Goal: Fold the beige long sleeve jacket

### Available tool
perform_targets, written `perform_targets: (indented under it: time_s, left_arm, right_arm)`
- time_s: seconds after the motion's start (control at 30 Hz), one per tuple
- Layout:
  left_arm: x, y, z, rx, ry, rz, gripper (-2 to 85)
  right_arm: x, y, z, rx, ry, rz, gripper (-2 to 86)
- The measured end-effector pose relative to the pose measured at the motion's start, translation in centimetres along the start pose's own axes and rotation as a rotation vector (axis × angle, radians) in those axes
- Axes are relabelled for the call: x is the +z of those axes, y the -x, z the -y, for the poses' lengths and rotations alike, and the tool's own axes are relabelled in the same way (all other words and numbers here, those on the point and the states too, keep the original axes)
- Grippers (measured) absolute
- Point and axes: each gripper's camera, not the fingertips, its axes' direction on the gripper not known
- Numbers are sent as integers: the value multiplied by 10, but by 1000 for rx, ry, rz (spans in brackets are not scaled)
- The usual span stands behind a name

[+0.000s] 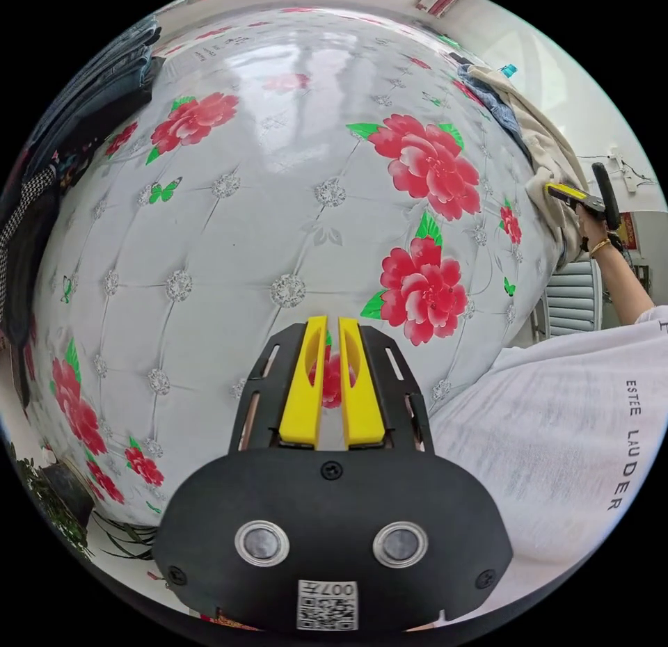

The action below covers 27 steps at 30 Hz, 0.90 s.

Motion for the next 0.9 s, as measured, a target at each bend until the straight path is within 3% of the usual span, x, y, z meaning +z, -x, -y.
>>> perform_targets:
  time_s: [0.23,0.3,0.43,0.6,0.73,0.83,0.9]
  left_arm:
    - [-49,46,-58,-35,-181,-138,80]
    - [-61,58,-77,-35,-221,-139,85]
    - [-84,98,-126,-106,-311,-138,97]
    - [-101,172,-195,-329,-423,-178,93]
    - [-101,236,-261,-527,-408,-148,90]
    - [-98,275,-305,-658,-414,-193,99]
    - [-101,297,-337,-768,-460,-235,100]
  right_arm:
    - [-105,83,52,-89,-288,365,-2]
    - [-143,126,57,-232,-358,596,-1]
    - [-207,224,52,-512,-417,841,0]
    - [-271,377,-16,-1040,-320,1210,11]
    - [-256,406,-38,-1072,-219,1215,31]
    - [-212,374,-26,-902,-169,1120,46]
    - [-169,319,-20,-668,-149,988,55]
